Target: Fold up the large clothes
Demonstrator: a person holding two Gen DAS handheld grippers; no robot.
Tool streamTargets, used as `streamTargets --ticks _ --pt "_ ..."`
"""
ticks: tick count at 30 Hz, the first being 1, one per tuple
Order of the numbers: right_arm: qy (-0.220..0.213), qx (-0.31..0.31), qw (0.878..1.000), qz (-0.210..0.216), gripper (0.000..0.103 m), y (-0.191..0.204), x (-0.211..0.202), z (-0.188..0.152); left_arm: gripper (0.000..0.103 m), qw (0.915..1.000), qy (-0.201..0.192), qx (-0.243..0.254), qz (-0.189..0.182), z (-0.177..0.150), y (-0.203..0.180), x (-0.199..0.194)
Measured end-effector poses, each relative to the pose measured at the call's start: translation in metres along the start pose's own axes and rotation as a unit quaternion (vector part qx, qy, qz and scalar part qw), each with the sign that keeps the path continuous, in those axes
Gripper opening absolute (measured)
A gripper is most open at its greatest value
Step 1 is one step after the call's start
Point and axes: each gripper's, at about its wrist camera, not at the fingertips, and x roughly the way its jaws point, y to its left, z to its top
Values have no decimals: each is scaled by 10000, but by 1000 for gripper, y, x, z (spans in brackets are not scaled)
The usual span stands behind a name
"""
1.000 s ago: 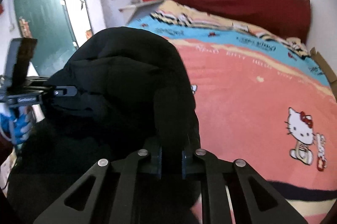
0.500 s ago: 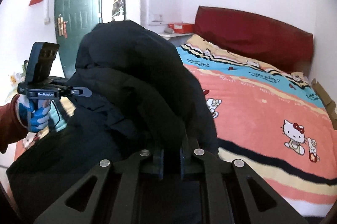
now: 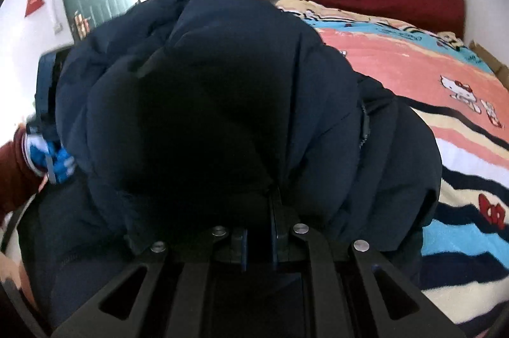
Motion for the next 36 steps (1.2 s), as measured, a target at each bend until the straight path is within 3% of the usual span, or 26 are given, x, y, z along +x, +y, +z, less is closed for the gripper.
streamTargets --ticks 5,10,14,17,23,25,26,27,36 --pt "-34 -176 9998 -80 11 18 -22 2 11 9999 -128 76 -63 -2 -11 -30" --pt "87 5 9999 -98 12 19 -12 -12 11 9999 70 -9 138 -12 -9 -7" --pt "184 53 9995 -233 12 16 -10 -3 12 9997 146 -138 124 -11 -7 -9" --pt "276 -149 9988 -381 16 27 -17 -5 14 9996 179 -116 186 -12 -10 -10" --pt "338 -18 9986 -413 36 27 -30 -8 15 9989 275 -261 287 -6 -13 -7" --pt "376 -83 9983 -437 47 34 -36 -8 15 9985 302 -301 330 -2 -12 -5" --pt "394 -130 9982 -426 59 36 -40 -7 15 9984 310 -326 351 -1 -13 -5" --pt "404 -162 9981 -430 65 38 -41 -9 15 9982 320 -349 380 -1 -13 -5" --pt "227 21 9989 -406 67 24 -76 -9 18 9965 415 -329 641 -1 -23 -10"
